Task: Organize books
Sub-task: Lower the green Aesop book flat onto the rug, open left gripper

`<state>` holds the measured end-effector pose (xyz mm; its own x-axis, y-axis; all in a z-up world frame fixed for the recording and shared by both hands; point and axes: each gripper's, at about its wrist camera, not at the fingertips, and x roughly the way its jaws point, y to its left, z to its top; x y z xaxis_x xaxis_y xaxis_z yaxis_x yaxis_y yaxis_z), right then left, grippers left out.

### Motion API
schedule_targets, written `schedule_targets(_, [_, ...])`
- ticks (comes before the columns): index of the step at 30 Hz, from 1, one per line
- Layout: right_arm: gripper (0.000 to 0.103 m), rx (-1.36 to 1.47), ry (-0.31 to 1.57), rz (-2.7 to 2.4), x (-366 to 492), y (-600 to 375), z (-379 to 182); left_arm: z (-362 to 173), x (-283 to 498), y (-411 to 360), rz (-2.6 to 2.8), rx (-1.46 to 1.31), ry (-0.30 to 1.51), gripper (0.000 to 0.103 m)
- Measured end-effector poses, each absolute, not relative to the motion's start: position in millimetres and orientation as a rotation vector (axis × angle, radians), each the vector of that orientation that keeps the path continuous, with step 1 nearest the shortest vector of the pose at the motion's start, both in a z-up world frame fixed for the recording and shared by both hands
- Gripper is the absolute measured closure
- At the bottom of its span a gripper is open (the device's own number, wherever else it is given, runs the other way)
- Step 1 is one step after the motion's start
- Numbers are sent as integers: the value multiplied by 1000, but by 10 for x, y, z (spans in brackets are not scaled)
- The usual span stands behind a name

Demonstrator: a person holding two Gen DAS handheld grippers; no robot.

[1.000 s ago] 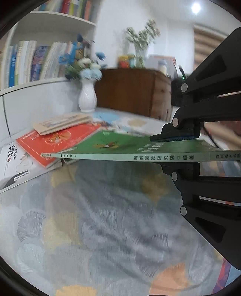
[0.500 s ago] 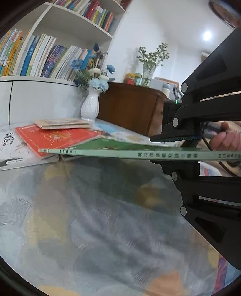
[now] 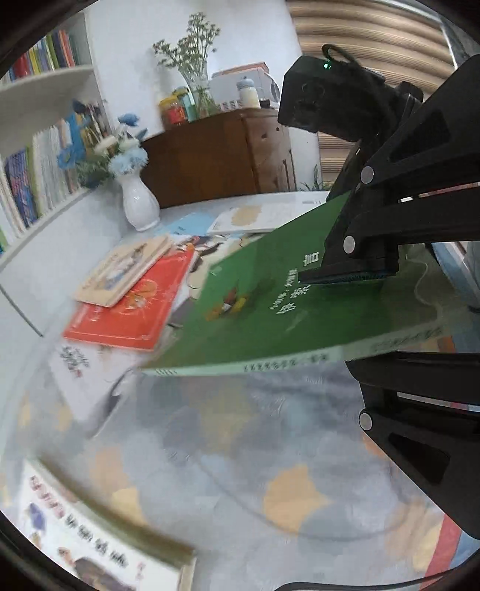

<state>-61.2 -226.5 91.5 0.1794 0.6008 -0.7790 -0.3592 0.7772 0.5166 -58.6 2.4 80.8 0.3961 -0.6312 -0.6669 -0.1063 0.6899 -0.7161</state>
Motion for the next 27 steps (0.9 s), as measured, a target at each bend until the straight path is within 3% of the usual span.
schedule_targets(14, [60,14,1053,850,-409,-562,1518,1183,-758,1626,-239,-798,918,91])
schedule_targets(27, [57,-32,1182,829,296,631,937,695,-275,2492,-98,-817,952,89])
